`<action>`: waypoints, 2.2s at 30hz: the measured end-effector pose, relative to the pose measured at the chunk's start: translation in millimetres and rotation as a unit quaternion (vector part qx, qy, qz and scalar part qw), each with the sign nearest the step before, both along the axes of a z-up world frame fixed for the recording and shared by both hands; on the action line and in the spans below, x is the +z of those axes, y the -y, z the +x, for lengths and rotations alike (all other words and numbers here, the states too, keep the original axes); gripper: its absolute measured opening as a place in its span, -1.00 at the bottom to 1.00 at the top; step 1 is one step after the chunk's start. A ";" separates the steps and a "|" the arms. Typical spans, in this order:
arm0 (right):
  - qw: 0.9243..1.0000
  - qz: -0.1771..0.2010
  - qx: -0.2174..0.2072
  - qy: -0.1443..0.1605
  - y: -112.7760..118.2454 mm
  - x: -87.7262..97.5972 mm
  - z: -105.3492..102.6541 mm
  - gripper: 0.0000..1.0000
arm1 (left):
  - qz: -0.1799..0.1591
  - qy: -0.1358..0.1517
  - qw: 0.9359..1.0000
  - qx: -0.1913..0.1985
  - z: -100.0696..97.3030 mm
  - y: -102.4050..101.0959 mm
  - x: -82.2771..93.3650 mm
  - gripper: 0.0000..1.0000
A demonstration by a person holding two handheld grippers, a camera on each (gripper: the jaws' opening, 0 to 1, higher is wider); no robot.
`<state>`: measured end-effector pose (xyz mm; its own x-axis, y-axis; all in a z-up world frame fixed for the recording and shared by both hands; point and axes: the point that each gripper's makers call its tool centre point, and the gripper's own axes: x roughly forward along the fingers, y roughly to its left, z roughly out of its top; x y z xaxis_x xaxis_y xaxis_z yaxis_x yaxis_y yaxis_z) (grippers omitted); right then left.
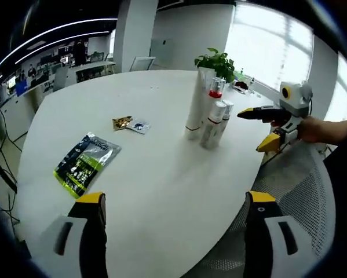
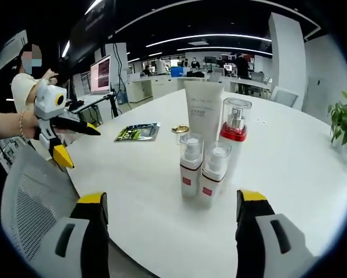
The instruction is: Arrange the skincare products in the storage area until every visible bottle or jar stands upright without overlapping.
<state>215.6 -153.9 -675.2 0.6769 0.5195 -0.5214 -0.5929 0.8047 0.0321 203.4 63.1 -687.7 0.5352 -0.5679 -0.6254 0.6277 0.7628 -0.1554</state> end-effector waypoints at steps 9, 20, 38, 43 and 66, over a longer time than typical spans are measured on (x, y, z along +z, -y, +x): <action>1.000 -0.005 -0.009 0.005 4.8 -2.0 3.2 0.99 | -0.006 0.002 0.999 0.033 -4.8 -18.2 3.4 0.96; 1.000 -0.005 -0.017 0.007 7.6 -2.0 5.1 0.99 | -0.032 -0.002 0.997 0.075 -21.2 -26.7 8.4 0.94; 1.000 -0.006 -0.010 0.012 3.9 1.1 3.4 0.99 | -0.032 0.004 0.997 0.067 -23.7 -27.7 9.3 0.91; 1.000 -0.004 -0.010 0.012 2.9 2.4 2.7 0.99 | -0.035 0.003 0.998 0.061 -21.7 -28.7 8.3 0.93; 0.999 -0.012 -0.031 0.008 11.9 0.7 6.2 0.99 | 0.007 -0.013 1.000 0.012 12.2 -38.9 -1.2 0.93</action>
<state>221.8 -165.8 -674.5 0.7153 0.4640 -0.5226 -0.5423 0.8402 0.0037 215.6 101.9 -688.9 0.5317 -0.5468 -0.6468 0.6052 0.7795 -0.1614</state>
